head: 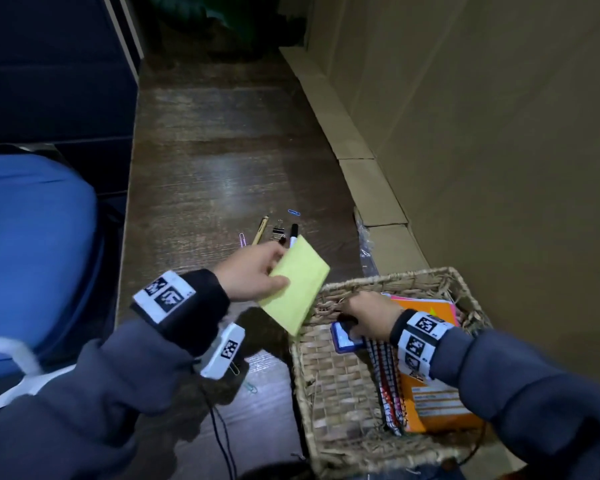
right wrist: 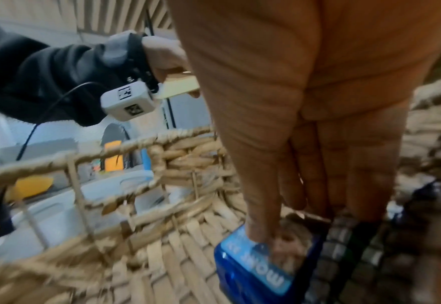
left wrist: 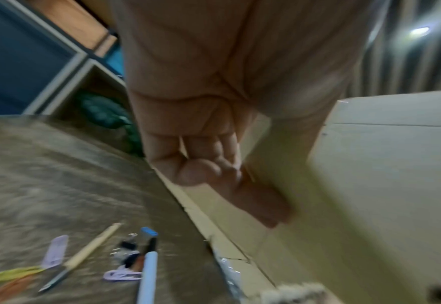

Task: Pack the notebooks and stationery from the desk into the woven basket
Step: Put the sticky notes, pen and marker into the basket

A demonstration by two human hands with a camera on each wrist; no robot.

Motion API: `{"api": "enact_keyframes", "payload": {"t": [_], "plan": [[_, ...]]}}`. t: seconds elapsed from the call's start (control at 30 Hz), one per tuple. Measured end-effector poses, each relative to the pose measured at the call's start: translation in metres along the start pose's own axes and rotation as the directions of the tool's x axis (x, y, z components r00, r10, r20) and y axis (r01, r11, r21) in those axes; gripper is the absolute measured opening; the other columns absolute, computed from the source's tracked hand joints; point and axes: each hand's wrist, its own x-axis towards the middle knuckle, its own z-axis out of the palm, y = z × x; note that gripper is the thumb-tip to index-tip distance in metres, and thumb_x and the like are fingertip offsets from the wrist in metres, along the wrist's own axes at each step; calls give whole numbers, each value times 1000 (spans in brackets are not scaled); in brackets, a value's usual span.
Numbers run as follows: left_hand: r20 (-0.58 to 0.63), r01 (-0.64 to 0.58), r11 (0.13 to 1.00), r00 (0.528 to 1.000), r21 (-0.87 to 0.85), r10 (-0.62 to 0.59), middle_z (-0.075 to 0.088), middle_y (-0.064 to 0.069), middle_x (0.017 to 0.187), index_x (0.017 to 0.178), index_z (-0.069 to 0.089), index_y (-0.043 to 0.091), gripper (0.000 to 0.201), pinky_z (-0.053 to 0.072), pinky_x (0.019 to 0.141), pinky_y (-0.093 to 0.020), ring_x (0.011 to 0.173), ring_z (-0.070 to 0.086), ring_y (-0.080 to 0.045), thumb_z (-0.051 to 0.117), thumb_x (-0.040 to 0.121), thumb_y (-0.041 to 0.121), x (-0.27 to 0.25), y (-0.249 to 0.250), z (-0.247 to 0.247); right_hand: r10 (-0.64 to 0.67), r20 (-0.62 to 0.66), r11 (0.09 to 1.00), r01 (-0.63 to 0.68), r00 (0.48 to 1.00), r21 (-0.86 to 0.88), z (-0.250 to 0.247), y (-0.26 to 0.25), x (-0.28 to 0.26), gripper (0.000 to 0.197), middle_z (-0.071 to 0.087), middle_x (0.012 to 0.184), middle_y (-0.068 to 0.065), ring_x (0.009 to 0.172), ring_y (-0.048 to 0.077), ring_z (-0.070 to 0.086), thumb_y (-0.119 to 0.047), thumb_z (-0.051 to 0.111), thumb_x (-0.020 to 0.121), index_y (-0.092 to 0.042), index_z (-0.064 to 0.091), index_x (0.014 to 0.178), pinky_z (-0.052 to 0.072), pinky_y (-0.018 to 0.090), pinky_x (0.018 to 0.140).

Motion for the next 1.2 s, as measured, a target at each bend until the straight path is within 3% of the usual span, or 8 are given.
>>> {"api": "enact_keyframes", "payload": {"t": [0.1, 0.27, 0.5, 0.67, 0.77, 0.87, 1.0, 1.2], "plan": [[55, -63, 992, 997, 113, 57, 64, -8, 92, 140, 27, 21, 67, 50, 70, -30, 82, 61, -23, 60, 82, 15, -4, 31, 28, 28, -141, 999, -26, 990, 21, -10, 14, -13, 23, 68, 107, 14, 102, 31, 63, -17, 61, 82, -8, 66, 102, 51, 36, 80], [199, -36, 910, 979, 413, -51, 65, -21, 107, 108, 63, -1, 28, 52, 89, -38, 102, 62, -35, 50, 86, 11, -7, 61, 90, 127, -259, 989, -101, 958, 111, -18, 34, -32, 17, 72, 98, 9, 92, 29, 68, -11, 59, 84, -13, 70, 96, 57, 39, 81], [303, -38, 828, 939, 559, -161, 39, -3, 62, 85, 49, 7, 12, 38, 51, -28, 53, 38, -15, 53, 90, 17, 1, 61, 120, 156, -334, 984, -115, 930, 140, -19, 38, -46, 21, 73, 105, 6, 95, 23, 69, -17, 67, 85, -17, 71, 106, 58, 37, 86], [324, -15, 804, 919, 594, -223, 50, -6, 78, 82, 49, 8, 15, 41, 61, -28, 77, 49, -22, 52, 91, 19, 5, 58, 125, 137, -324, 987, -101, 936, 123, -25, 29, -52, 19, 73, 104, 4, 95, 21, 68, -20, 64, 87, -18, 70, 105, 57, 35, 85], [338, -54, 767, 915, 639, -218, 47, -4, 66, 64, 46, 10, 28, 42, 63, -28, 67, 50, -23, 51, 90, 19, 7, 56, 121, 119, -299, 989, -85, 947, 122, -32, 23, -52, 20, 72, 105, 3, 95, 21, 68, -22, 64, 87, -19, 69, 106, 57, 34, 84], [304, -55, 789, 937, 612, -171, 57, -10, 83, 84, 59, 5, 17, 46, 66, -31, 77, 55, -27, 50, 91, 19, 5, 57, 107, 95, -268, 991, -67, 959, 114, -53, 16, -51, 20, 72, 104, 3, 94, 22, 67, -26, 61, 88, -18, 70, 104, 56, 35, 82], [157, -12, 898, 986, 439, -64, 65, -17, 112, 107, 63, 5, 32, 51, 84, -36, 104, 62, -34, 47, 89, 27, 3, 50, 69, 57, -257, 994, -31, 965, 102, -93, 6, -21, 17, 72, 97, 5, 91, 26, 66, -23, 56, 86, -18, 70, 94, 53, 33, 75], [-115, 95, 979, 991, 182, -74, 70, -7, 111, 108, 63, 18, 24, 49, 90, -29, 106, 63, -25, 50, 88, 22, 13, -5, 15, 58, -148, 975, -24, 987, 220, -141, -17, 79, 17, 71, 91, 11, 88, 29, 67, -21, 59, 79, -14, 73, 86, 51, 30, 73]]}}
